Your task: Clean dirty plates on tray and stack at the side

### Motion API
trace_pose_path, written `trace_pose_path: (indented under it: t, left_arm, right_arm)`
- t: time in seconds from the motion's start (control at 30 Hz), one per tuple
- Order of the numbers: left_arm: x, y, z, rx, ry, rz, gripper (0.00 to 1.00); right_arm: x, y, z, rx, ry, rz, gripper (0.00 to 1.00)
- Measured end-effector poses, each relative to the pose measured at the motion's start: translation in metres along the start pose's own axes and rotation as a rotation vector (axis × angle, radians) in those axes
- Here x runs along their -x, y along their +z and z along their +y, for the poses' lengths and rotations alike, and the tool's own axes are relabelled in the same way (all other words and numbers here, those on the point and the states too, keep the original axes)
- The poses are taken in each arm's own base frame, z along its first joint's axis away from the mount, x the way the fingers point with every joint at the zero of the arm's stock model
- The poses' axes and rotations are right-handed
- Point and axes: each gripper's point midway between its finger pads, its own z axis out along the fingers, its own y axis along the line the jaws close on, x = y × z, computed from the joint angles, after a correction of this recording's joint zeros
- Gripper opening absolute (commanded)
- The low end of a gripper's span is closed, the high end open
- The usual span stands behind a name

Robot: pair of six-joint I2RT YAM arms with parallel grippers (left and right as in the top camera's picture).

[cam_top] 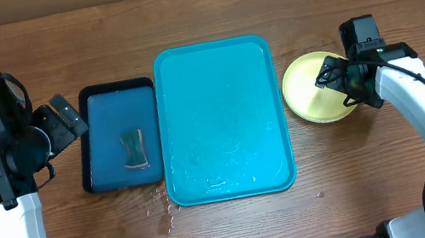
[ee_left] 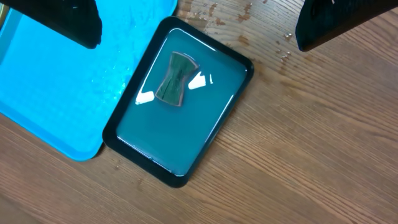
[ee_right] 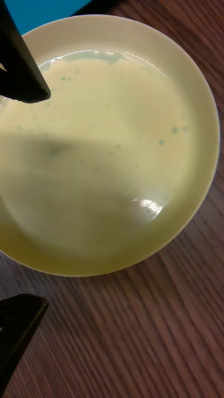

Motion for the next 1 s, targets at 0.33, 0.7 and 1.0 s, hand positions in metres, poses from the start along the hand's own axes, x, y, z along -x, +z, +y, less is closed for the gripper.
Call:
trace_pose_path:
  t: [0.33,0.7,1.0]
  left_arm:
    - [0.000,0.000,0.000,0.000,0.000,0.000,1.00]
    - [0.000,0.000,0.000,0.000,0.000,0.000,1.00]
    - [0.000,0.000,0.000,0.000,0.000,0.000,1.00]
  right_arm:
    - [0.044,-0.058,0.035,0.191,0.009,-0.262,1.00]
    - [0.059,-0.320,0.030,0.675,0.059,-0.897,1.00]
    - [-0.026,-0.386,-0.040,0.817,0.056,-1.080,1.00]
